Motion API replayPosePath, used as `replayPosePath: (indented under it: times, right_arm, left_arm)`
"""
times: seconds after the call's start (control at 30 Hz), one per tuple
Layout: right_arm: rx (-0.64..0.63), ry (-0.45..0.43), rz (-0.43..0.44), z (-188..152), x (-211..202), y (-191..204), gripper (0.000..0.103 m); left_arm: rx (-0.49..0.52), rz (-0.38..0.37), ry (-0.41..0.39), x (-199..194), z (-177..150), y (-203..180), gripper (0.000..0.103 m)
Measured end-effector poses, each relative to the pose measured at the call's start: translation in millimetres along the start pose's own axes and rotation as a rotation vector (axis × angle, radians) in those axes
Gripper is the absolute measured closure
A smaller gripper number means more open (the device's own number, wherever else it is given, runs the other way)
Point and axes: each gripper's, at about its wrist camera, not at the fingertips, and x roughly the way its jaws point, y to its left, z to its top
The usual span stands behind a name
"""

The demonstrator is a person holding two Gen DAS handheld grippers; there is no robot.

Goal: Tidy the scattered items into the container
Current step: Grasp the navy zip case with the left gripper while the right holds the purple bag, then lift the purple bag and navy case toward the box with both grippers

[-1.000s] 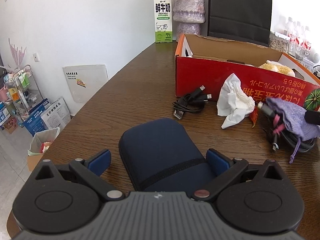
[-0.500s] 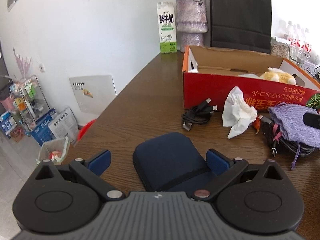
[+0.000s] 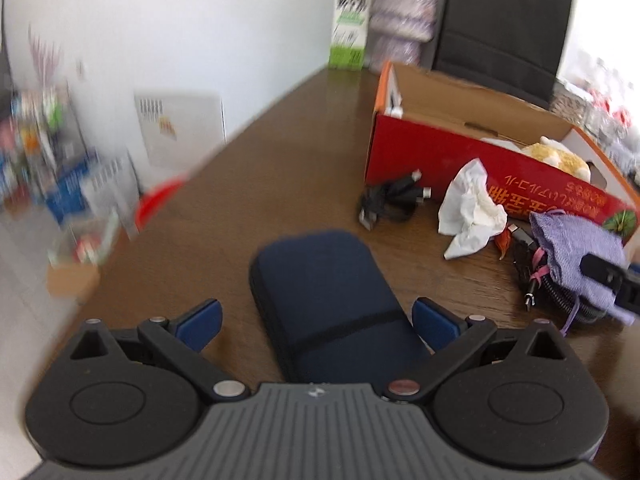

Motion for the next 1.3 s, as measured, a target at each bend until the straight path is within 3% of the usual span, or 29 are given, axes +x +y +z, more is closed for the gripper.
replayPosePath:
  times: [0.2,0.23,0.33,0.43,0.47,0.5,0.6,0.63,0.87,1.3]
  right_arm:
    - [-0.006,0.006,-0.010,-0.5,0.9,0.9,0.000]
    - [-0.007,0.008,-0.011,-0.8,1.0,0.9,0.000]
    - [-0.010,0.013,-0.013,-1.1,1.9,1.4,0.000]
    - [-0.010,0.028,-0.002,-1.4,3.1,0.7,0.004]
    - [-0.009,0.024,0.007,-1.8,1.5,0.6,0.023]
    - [-0.006,0.015,0.017,-2.0,-0.8,0.5,0.053]
    - [0.012,-0.006,0.020,-2.7,-6.8,-1.5,0.085]
    - [0.021,-0.018,0.041,-2.8,-9.7,-2.6,0.089]
    - [0.048,-0.144,0.030,-4.0,-33.3,-5.3,0.091]
    - [0.085,-0.243,0.055,-1.7,-52.7,-7.9,0.095]
  left_arm:
    - [0.053,0.037,-0.037,5.5,-5.4,-13.1,0.002]
    - [0.064,0.040,-0.051,5.2,-6.5,-15.0,0.009]
    - [0.084,0.040,-0.087,5.4,-6.6,-17.6,0.021]
    - [0.070,0.010,-0.103,5.5,-4.3,-14.8,0.025]
    - [0.063,-0.001,-0.106,5.6,-2.8,-15.0,0.025]
    - [0.060,-0.004,-0.109,6.0,-2.5,-14.8,0.026]
    - [0.058,-0.002,-0.115,7.2,-2.0,-16.1,0.026]
    - [0.058,-0.003,-0.116,7.1,-2.1,-16.2,0.026]
    - [0.045,-0.029,-0.121,2.2,-2.4,-11.9,0.027]
    - [0.071,-0.086,-0.217,-20.0,-1.3,-15.5,0.034]
